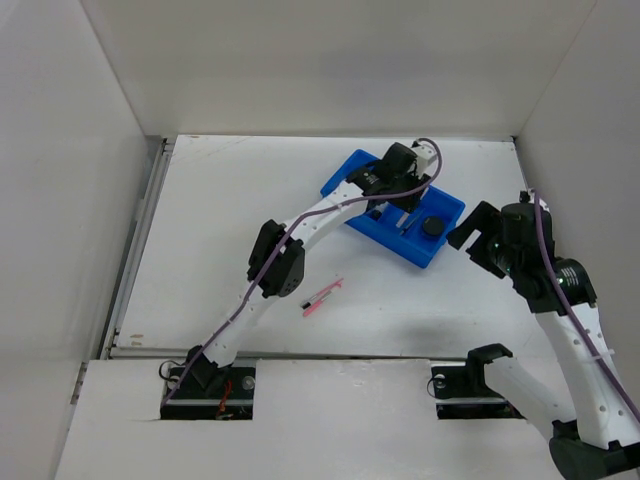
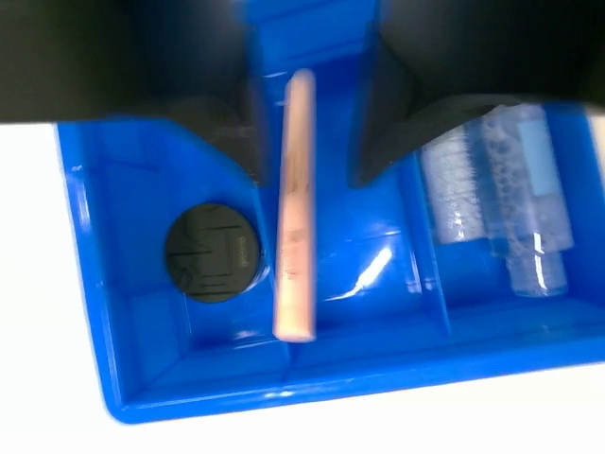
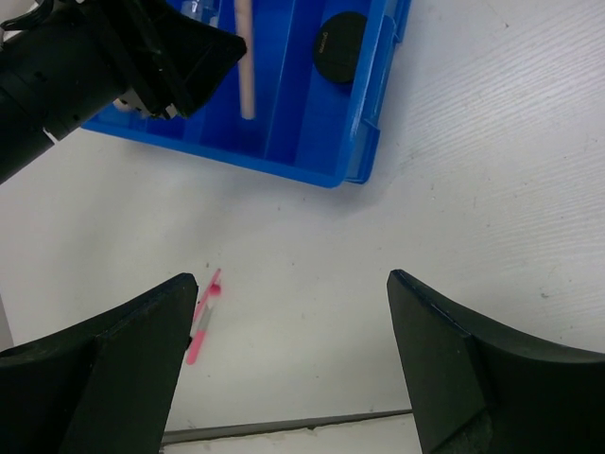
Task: Organize the makeup
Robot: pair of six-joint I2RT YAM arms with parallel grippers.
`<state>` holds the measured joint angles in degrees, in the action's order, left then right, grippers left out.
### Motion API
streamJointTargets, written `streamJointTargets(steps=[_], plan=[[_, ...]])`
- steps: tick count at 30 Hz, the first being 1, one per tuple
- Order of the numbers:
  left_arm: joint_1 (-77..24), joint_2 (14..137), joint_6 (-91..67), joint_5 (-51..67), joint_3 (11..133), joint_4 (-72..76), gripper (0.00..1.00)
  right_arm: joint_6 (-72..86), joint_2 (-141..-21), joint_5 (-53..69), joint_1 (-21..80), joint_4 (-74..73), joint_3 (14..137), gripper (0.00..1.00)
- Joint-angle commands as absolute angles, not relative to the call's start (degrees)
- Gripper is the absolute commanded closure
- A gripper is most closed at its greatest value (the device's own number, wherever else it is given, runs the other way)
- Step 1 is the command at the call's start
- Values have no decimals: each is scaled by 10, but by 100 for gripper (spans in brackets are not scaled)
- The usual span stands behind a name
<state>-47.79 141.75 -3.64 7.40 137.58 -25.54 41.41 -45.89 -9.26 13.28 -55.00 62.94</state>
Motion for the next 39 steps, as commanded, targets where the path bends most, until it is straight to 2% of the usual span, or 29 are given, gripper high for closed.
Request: streamJointTargets(steps=[1,2,3,4,6,9,10,12,14,15,18,22,25,27,31,37,39], plan=[[-475,1410,-48,79,1402,-234,48,418,-462,-96,131,-531,634,12],[-475,1410,-48,79,1402,-234,32,418,-462,-96,131,-531,634,12],[-475,1402,-48,79,1402,-239,27,418,-462,-96,131,-531,634,12],[-475,1395,-43,79,1402,-239,23,418,-462,-96,131,-531,639,12],[-475,1378,-38,73,1402,-254,23,418,-462,-96,131,-531,639,12],[-475,1341,-38,44,1384,-286,31,418,-462,-91,131,-538,645,12],[-475,1294,-38,34,1363,-294,41,418,-455,-96,131,-538,645,12],[-475,1233,-43,5,1247,-294,50,418,-449,-103,131,-538,645,12],[-475,1134,-56,-31,1158,-287,55,418,-444,-108,131,-543,645,12],[-482,1101,-62,-43,1057,-281,55,418,-444,-108,131,-543,645,12],[-497,985,-83,-96,884,-262,55,418,-444,-96,131,-535,635,12],[-512,913,-128,-97,764,-285,53,418,-437,-78,131,-523,628,12],[-533,893,-151,-123,695,-292,48,418,-437,-78,131,-518,628,12],[-547,886,-167,-123,669,-292,48,418,-437,-73,131,-518,628,12],[-569,886,-185,-134,642,-314,61,418,-442,-73,131,-518,634,12],[-575,898,-214,-127,600,-312,64,418,-442,-68,131,-512,634,12],[-580,907,-214,-120,589,-303,68,418,-442,-68,131,-512,634,12]])
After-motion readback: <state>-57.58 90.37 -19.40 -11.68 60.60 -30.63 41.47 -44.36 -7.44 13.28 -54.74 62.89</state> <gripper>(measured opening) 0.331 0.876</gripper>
